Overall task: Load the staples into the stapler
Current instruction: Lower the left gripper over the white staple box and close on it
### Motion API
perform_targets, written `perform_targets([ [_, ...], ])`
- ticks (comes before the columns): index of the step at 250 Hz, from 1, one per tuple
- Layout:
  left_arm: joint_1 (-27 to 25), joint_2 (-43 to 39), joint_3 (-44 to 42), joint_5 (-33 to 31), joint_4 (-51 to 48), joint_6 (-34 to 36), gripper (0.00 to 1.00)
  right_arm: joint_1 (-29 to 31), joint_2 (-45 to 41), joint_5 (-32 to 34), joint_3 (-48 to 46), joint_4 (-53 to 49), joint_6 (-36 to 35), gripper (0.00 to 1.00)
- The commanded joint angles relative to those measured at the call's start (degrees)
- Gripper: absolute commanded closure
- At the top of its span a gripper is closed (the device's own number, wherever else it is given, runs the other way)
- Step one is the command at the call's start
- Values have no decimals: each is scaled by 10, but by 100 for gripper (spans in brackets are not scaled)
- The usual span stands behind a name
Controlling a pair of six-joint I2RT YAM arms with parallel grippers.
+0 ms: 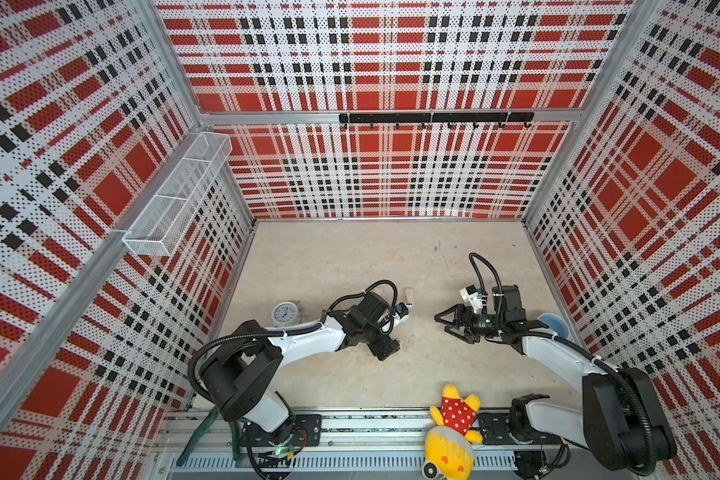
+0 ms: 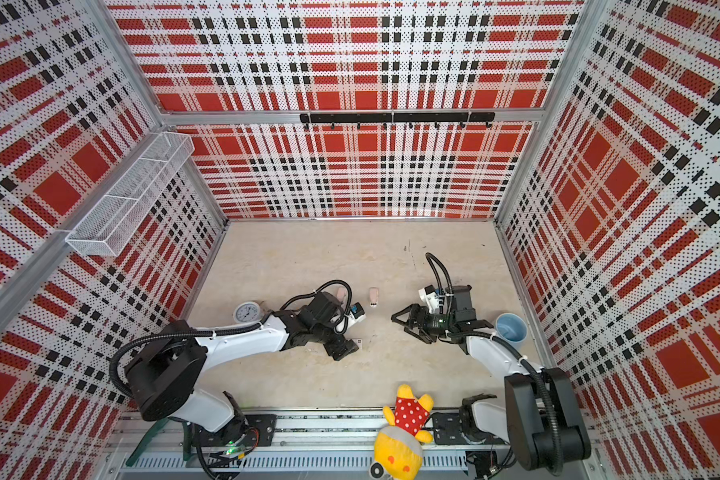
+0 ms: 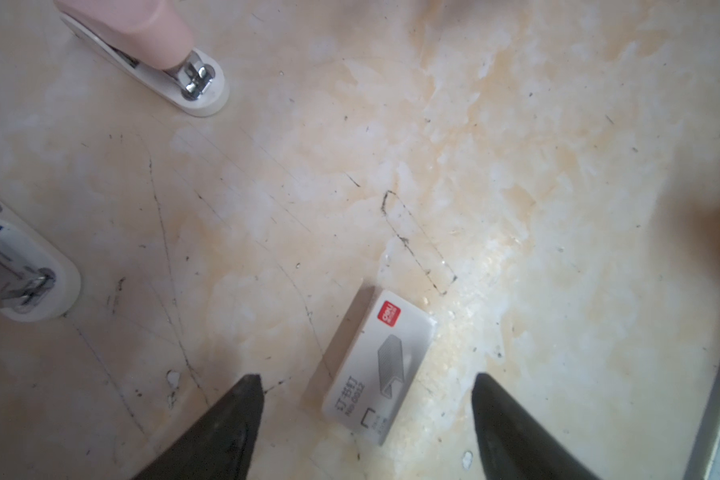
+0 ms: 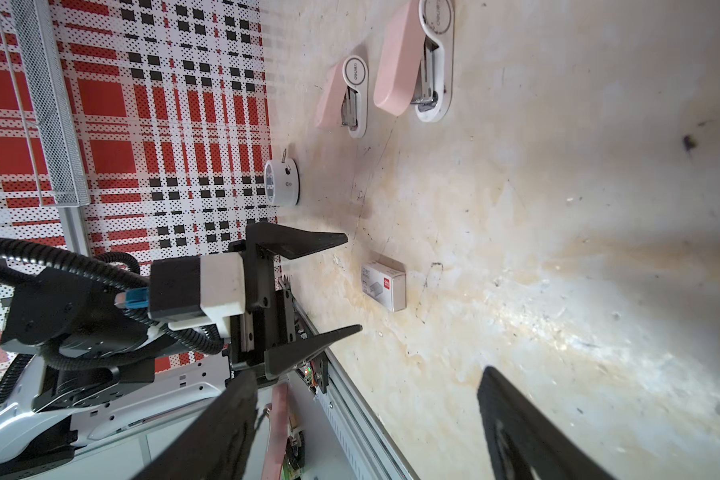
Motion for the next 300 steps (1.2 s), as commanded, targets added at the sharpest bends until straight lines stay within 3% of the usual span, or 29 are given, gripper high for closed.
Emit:
perform_targets([
  [1, -3, 20, -7, -9, 8, -36, 23, 1, 8, 5, 20, 0, -19, 16],
  [68, -4, 43, 9, -17, -22, -74, 24, 1, 2, 19, 25, -32, -39, 15],
  [147, -33, 48, 17, 20, -32, -62, 34, 1, 4, 20, 20, -30, -38, 15],
  [218, -70, 66, 37, -4, -16, -66, 38, 1, 6, 18, 14, -28, -35, 16],
  [300, -60, 56, 49, -29, -56, -60, 40, 2, 3, 15, -5, -29, -47, 20],
])
